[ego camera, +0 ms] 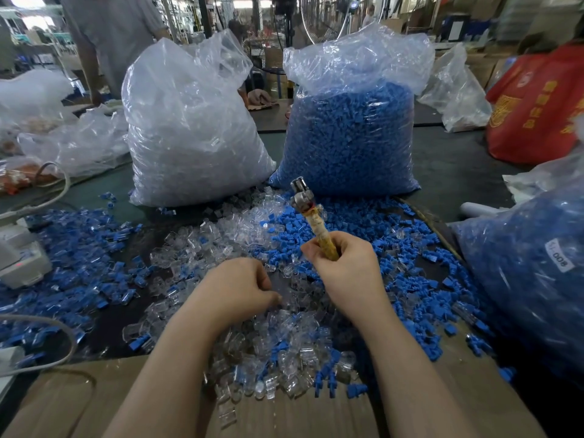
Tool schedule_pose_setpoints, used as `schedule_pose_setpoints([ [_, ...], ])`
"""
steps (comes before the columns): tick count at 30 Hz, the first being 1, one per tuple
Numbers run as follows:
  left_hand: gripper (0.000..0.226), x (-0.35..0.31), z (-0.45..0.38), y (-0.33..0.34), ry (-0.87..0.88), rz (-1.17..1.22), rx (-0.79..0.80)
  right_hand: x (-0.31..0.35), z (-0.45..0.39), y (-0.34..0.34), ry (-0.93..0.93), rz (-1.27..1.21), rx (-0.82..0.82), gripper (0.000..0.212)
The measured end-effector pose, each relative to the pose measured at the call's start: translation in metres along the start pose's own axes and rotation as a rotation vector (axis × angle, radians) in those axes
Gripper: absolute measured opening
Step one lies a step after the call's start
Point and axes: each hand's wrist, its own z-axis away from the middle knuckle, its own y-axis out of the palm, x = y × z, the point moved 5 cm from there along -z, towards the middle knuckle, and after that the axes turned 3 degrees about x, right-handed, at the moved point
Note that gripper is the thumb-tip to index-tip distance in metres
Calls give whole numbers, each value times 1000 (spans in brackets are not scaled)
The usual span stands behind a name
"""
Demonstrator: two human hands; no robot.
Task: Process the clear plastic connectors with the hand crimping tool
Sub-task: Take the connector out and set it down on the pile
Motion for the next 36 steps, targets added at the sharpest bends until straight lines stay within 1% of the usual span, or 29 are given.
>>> schedule_pose_setpoints([
  [4,19,-2,-1,0,-1,12,-40,1,0,-1,2,0,-13,22],
  [7,17,-3,-1,-2,12,96,-93,3,1,-1,-7,0,-28,19],
  [10,15,-6,-2,-3,29,219,-152,5,1,-1,-22,-54,-26,13],
  [13,14,-9,-2,-1,49,501,-202,5,0,-2,-27,-96,-40,13],
  [16,10,-17,-2,1,88,846,-179,7,1,-5,-42,-115,-76,21],
  [18,15,-18,0,-1,105,1033,-206,9,1,-6,-54,-136,-89,19],
  [20,23,-16,2,-4,114,1148,-263,9,1,-6,-56,-162,-89,13],
  [22,26,-14,4,-6,127,1144,-317,10,1,-6,-57,-185,-73,13],
  [24,25,-15,5,-8,144,1106,-343,12,1,-5,-68,-193,-49,17],
  [27,21,-18,7,-9,162,1046,-348,15,3,-4,-101,-186,-48,19],
  [30,19,-20,7,-9,192,1065,-333,18,4,-4,-126,-188,-56,20],
  [33,22,-23,9,-9,218,1078,-318,20,5,-5,-139,-212,-56,20],
  [36,25,-22,9,-11,234,1087,-341,22,6,-5,-156,-228,-53,20],
])
